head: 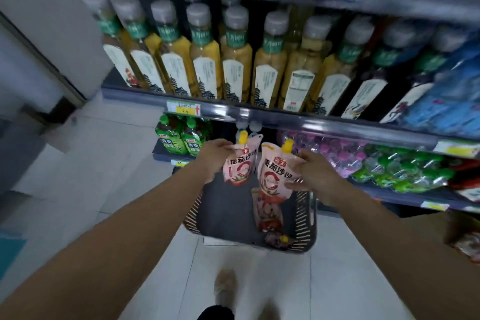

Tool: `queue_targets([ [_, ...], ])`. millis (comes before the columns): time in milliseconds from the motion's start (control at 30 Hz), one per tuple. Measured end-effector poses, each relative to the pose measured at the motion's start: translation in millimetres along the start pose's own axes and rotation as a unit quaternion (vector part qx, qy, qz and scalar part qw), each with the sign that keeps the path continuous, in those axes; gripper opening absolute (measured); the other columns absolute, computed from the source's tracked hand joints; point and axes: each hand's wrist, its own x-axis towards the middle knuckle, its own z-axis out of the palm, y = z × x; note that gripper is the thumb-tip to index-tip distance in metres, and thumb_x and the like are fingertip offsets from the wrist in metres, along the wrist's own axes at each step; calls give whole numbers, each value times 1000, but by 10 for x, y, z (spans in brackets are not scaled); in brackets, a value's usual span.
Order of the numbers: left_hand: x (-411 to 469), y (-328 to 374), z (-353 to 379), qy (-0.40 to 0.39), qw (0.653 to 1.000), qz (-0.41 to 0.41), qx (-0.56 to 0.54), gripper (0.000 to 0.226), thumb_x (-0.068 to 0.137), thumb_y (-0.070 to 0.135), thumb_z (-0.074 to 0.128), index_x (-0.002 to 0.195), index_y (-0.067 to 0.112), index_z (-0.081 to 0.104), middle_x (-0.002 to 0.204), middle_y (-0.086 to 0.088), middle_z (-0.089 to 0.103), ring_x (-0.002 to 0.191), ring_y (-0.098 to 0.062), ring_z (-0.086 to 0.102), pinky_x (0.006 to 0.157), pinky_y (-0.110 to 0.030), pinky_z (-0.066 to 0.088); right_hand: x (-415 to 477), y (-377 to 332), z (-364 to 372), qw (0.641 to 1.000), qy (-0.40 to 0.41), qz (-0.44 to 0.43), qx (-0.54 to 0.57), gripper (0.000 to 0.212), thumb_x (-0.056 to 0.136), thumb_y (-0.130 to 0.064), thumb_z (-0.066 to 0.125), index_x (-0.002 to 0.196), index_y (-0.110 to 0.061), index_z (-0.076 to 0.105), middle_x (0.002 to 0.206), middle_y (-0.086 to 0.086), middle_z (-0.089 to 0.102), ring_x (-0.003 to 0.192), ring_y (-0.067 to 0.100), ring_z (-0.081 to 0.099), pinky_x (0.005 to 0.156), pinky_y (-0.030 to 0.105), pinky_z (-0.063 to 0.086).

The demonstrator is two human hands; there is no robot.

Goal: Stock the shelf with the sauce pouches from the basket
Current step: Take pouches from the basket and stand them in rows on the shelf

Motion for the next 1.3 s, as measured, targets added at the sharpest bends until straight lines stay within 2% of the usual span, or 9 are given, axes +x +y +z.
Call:
queue_targets([
  [100, -356, 432, -64, -10, 999, 46, 7, 18, 79, 7, 71, 95, 9, 63, 74, -6, 69, 60, -12, 58, 54, -20, 43, -372, -390, -58, 998, 32, -53, -26, 23, 89, -5, 56, 111, -4, 50, 90, 6, 54, 96, 33, 62, 80, 42, 55],
  [200, -693, 830, -129, -24, 994, 99, 42, 27, 79, 10, 71, 104, 5, 62, 107, -16, 68, 93, -23, 64, 77, -33, 52, -724, -757, -128, 988, 64, -115, -76, 29, 90, -8, 56, 117, -1, 48, 109, 19, 55, 100, 35, 61, 86, 49, 54],
  [300, -1020, 1215, -186, -22, 988, 145, 49, 21, 77, 11, 72, 97, 11, 64, 102, -11, 70, 101, -27, 63, 92, -39, 50, -1022, -1077, -223, 976, 96, -187, -66, 26, 93, -13, 49, 115, 2, 51, 111, 23, 60, 97, 38, 63, 78, 46, 57],
  [433, -1365, 1687, -243, -38, 975, 215, 36, 11, 78, 10, 71, 85, 15, 64, 84, -1, 72, 73, -12, 70, 59, -22, 53, -1336, -1492, -327, 966, 125, -227, 17, 6, 92, -11, 51, 94, -5, 50, 90, 12, 62, 75, 23, 67, 49, 30, 58],
  [567, -1662, 2150, -279, -62, 959, 276, 19, 8, 81, 9, 67, 78, 16, 66, 65, 5, 72, 56, -9, 66, 46, -15, 48, -1578, -1897, -440, 938, 164, -303, 31, 14, 91, -14, 53, 77, -12, 53, 80, 7, 65, 62, 15, 67, 46, 26, 56],
  [700, -1848, 2568, -319, -88, 941, 328, 2, 4, 84, 8, 64, 85, 10, 66, 66, 4, 73, 59, -9, 67, 47, -17, 51, -1757, -2292, -578, 909, 211, -354, 68, 12, 89, -16, 54, 91, -5, 54, 82, 8, 67, 62, 14, 68, 41, 22, 52],
  [833, -1931, 2911, -349, -107, 930, 351, -32, 6, 85, 6, 63, 87, 11, 63, 81, 0, 70, 75, -10, 66, 53, -21, 56, -1891, -2604, -678, 878, 248, -403, 77, 13, 88, -16, 53, 76, -9, 54, 79, 12, 67, 67, 24, 68, 56, 38, 58],
  [967, -1962, 3206, -324, -88, 917, 384, -59, 11, 85, 4, 62, 79, 12, 60, 80, -1, 67, 74, -11, 65, 51, -19, 56, -1947, -2836, -722, 851, 272, -432, 122, 24, 90, -13, 53, 67, -14, 50, 69, 3, 63, 58, 15, 65, 45, 26, 54],
  [1300, -1669, 3733, -125, -74, 898, 430, -53, 11, 85, 6, 63, 81, 15, 59, 79, 0, 67, 71, -9, 64, 50, -17, 55, -1798, -3225, -838, 823, 298, -451, 177, 8, 93, -13, 52, 93, -5, 51, 76, 3, 63, 62, 13, 65, 40, 19, 52],
])
